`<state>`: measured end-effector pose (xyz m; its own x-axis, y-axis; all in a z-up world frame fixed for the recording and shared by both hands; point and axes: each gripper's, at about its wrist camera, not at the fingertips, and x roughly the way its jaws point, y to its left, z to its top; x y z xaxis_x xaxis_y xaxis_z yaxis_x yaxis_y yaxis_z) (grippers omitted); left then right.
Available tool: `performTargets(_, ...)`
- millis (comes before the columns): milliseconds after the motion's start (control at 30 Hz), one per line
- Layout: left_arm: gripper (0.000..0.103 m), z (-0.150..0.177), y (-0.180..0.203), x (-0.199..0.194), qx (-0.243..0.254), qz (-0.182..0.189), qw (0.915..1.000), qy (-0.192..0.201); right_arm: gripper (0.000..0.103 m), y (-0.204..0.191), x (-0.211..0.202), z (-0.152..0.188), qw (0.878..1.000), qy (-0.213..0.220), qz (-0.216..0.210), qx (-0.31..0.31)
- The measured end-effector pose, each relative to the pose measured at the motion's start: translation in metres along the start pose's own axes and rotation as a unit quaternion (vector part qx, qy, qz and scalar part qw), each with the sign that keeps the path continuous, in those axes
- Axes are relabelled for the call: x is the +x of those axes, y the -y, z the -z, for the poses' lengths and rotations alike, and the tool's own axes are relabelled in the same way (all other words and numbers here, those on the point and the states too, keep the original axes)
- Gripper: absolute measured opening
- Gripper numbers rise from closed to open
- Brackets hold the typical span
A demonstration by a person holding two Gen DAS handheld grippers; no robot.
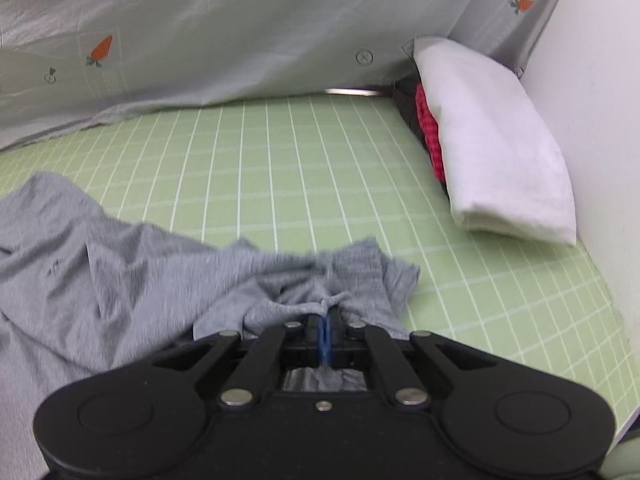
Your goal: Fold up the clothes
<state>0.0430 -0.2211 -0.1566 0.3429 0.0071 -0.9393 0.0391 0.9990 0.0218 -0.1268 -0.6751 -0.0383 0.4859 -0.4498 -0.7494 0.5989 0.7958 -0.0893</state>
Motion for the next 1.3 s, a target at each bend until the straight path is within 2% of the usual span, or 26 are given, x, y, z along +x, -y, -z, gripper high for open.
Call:
performTargets(100,0.102,-0.009,-0.001,0.008,-0.007,-0.001,1.0,-0.005,0.002,0.005,0.011,-0.052,1.0,0.027,-0.01,-0.003)
performTargets(167,0.103,-0.012,-0.001,0.009,-0.016,-0.003,0.9999,-0.006,0.002,0.009,0.02,-0.088,0.999,0.048,-0.013,-0.003)
performTargets(233,0.103,-0.013,-0.001,0.009,-0.02,-0.005,0.9998,-0.005,0.003,0.012,0.032,-0.12,0.996,0.091,-0.017,0.019)
performTargets(267,0.103,-0.013,0.0,0.009,-0.022,-0.006,0.9997,-0.003,0.009,0.013,0.037,-0.132,0.993,0.113,-0.023,0.032)
performTargets(300,0.103,-0.013,0.0,0.009,-0.024,-0.006,0.9997,-0.002,0.03,0.014,0.041,-0.139,0.991,0.128,-0.025,0.044)
performTargets(367,0.103,-0.012,0.001,0.008,-0.027,-0.008,0.9996,0.002,0.047,0.018,0.046,-0.131,0.99,0.125,-0.013,0.061)
performTargets(400,0.103,-0.012,0.001,0.008,-0.028,-0.008,0.9996,0.004,0.048,0.02,0.049,-0.124,0.99,0.119,-0.008,0.07)
performTargets(533,0.103,-0.013,0.001,0.009,-0.029,-0.008,0.9995,0.0,0.047,0.037,0.064,-0.066,0.992,0.038,0.009,0.117)
performTargets(733,0.103,-0.015,0.0,0.01,-0.029,-0.007,0.9995,-0.006,0.049,0.05,0.075,0.022,0.983,-0.059,0.022,0.172)
performTargets(800,0.103,-0.015,0.0,0.01,-0.03,-0.007,0.9995,-0.007,0.055,0.049,0.08,0.037,0.981,-0.074,0.025,0.179)
performTargets(900,0.103,-0.015,0.001,0.01,-0.03,-0.007,0.9995,-0.007,0.057,0.048,0.087,0.048,0.98,-0.08,0.018,0.183)
performTargets(933,0.103,-0.015,0.001,0.01,-0.031,-0.008,0.9995,-0.006,0.055,0.045,0.086,0.048,0.982,-0.07,0.015,0.176)
performTargets(967,0.103,-0.015,0.001,0.01,-0.032,-0.008,0.9994,-0.006,0.044,0.042,0.087,0.048,0.984,-0.065,0.005,0.167)
performTargets(1067,0.103,-0.013,0.001,0.009,-0.034,-0.009,0.9994,-0.002,0.002,0.038,0.084,0.048,0.988,-0.058,0.005,0.142)
performTargets(1133,0.103,-0.012,0.001,0.009,-0.035,-0.01,0.9993,0.002,0.001,0.039,0.077,0.049,0.991,-0.053,0.024,0.124)
performTargets(1167,0.103,-0.011,0.001,0.008,-0.035,-0.01,0.9993,0.003,0.001,0.043,0.069,0.052,0.991,-0.049,0.049,0.113)
performTargets(1233,0.103,-0.01,0.0,0.008,-0.035,-0.01,0.9993,0.007,0.001,0.056,0.05,0.064,0.988,-0.051,0.105,0.101)
performTargets(1300,0.103,-0.01,0.0,0.008,-0.036,-0.01,0.9993,0.01,0.001,0.075,0.036,0.086,0.981,-0.073,0.144,0.103)
